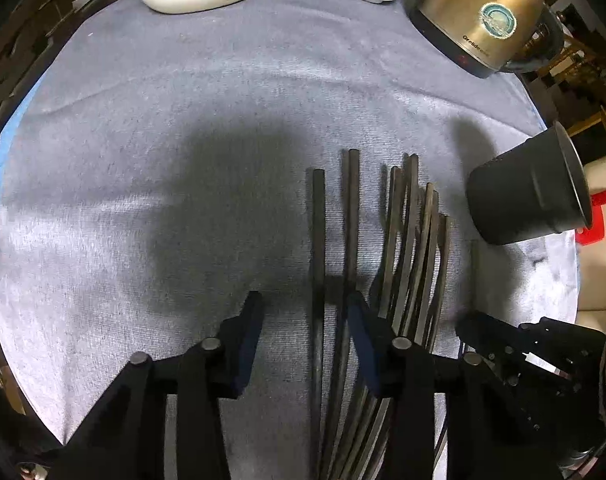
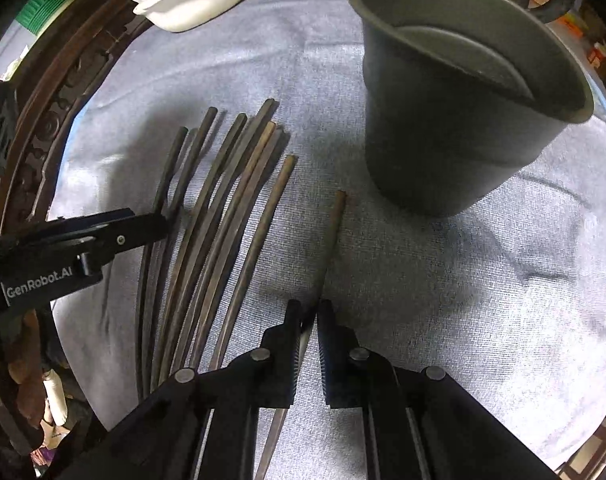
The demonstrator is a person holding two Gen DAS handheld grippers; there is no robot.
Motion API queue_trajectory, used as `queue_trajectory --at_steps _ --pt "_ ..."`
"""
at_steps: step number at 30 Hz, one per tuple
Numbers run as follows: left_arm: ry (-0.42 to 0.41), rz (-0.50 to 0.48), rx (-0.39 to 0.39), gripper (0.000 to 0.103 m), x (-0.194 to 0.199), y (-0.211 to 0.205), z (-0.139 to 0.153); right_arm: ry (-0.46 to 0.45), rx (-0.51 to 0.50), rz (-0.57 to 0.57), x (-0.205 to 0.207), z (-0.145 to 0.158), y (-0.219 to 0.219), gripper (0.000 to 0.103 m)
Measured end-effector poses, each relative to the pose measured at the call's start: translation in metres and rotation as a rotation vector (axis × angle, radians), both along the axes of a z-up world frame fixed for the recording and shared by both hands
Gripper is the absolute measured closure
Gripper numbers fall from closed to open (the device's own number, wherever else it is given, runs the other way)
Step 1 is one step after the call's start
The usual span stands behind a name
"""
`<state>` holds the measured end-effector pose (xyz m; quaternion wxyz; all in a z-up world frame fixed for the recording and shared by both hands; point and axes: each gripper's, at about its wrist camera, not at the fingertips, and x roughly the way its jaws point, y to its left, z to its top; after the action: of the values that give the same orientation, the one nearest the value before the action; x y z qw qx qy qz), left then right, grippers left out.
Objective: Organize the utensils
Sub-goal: 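Close the left gripper on its chopstick and lift while the right gripper does the same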
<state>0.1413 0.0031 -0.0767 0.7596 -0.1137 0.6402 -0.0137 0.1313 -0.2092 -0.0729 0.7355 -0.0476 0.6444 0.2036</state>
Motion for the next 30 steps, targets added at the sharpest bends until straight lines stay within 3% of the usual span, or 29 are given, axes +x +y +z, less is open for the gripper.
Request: queue_trajectory --at_steps 1,3,8,10,15,24,30 --pt "0.006 -0.002 0.0 0.074 0.0 0.0 0.0 0.0 -0.002 0.002 0.0 0.002 0.0 0.092" --pt "0.026 -0.011 -0.005 0.083 0.003 0.0 -0.003 0.001 -0.005 0.005 0.001 0.001 0.003 0.092" --pt "0.055 -0.002 -0.046 0.085 0.003 0.01 -0.003 0.001 -0.019 0.008 0.001 0.004 0.01 0.092" --pt "0.069 -0.02 -0.063 0.096 0.003 0.013 -0.001 0.001 -0.029 0.011 0.001 0.003 0.013 0.092" --pt "0.094 -0.086 -0.037 0.096 0.0 0.017 0.003 0.018 -0.034 0.014 0.006 0.001 0.017 0.092" --pt "0.162 -0.1 -0.033 0.096 0.017 0.033 0.001 0.065 -0.127 0.057 0.02 -0.007 0.049 0.091" --pt "0.117 -0.097 -0.056 0.096 0.021 0.035 0.003 0.041 -0.158 0.039 0.017 -0.01 0.062 0.092"
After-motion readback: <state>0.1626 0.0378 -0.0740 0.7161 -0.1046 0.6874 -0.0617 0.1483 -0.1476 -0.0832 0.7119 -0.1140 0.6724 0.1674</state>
